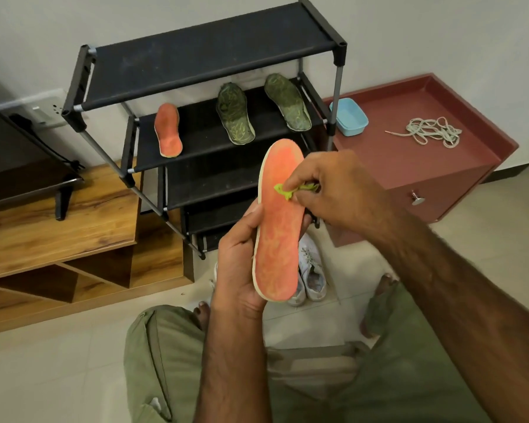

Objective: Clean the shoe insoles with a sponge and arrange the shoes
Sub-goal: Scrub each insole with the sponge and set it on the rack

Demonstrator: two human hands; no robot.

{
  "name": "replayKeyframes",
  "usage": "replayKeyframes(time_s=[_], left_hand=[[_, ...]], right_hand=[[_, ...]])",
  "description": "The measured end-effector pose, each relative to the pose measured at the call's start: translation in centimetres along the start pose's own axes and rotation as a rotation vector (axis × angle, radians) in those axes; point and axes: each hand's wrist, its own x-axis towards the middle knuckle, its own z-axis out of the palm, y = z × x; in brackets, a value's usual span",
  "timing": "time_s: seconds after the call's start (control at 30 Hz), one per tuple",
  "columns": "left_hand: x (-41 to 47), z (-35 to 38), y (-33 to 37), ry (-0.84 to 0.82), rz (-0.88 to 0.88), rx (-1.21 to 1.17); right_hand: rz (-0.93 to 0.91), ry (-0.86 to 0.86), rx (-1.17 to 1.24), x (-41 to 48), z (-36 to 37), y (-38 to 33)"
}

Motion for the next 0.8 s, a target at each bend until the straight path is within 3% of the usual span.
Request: replayKeyframes(time_s=[0.1,0.13,0.27,0.4,0.43,0.53,0.57,0.7,0.8], left_hand=[[0.0,-0.3,0.0,0.022,0.024,0.028],[-0.1,-0.4,0.0,0.024,0.022,0.028],[-0.1,-0.2,0.0,-0.008,0.008,-0.009],[-0.2,-0.4,0.2,-0.011,0.011,0.007],[-0.2,-0.4,0.1,-0.003,0.011,0.012],[-0.1,-0.1,0.1,-0.009,0.008,-0.004],[-0.1,-0.1,0.1,-0.016,0.013,-0.009],[-0.2,-0.4,0.0,-0.008,0.007,-0.022],[0.0,-0.4,0.0,0.001,0.003,-0.026]], right_hand=[[-0.028,-0.246,0.057,-0.7,0.1,-0.8],[-0.025,-0.256,0.071,-0.8,0.2,-0.8],[0.004,-0.002,0.036,-0.4,0.5,-0.4],[-0.053,-0.257,0.104,-1.0,0.6,-0.9],[-0.045,-0.247,0.114,-0.9,0.6,-0.8],[-0.002,-0.001,0.079,-0.3,0.7,-0.4],[-0.004,0.004,0.067,-0.2,0.8,-0.6],[-0.050,-0.233,0.127,-0.6,0.9,-1.2],[0.010,-0.025,0.127,-0.1,1.1,-0.7]])
